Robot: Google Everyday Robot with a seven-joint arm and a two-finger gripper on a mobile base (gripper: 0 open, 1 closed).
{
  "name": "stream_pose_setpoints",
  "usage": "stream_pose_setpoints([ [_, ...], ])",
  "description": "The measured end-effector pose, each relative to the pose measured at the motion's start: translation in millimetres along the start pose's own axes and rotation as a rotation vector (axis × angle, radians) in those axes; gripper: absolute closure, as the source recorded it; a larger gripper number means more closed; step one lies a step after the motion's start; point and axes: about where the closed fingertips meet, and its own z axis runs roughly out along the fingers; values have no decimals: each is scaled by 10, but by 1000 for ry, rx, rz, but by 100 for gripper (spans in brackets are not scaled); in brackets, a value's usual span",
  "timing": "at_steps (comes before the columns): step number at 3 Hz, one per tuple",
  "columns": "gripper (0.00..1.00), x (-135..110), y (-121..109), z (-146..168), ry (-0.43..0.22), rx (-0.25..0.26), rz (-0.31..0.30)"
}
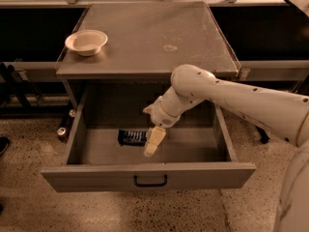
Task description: Pick rxbar blueberry from top drawer and place on counter
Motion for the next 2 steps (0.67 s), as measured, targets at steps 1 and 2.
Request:
stream_pose_setpoints([
  [1, 0, 60, -26, 306, 5, -1, -27],
  [2, 0, 137, -20, 587, 18, 16, -43],
])
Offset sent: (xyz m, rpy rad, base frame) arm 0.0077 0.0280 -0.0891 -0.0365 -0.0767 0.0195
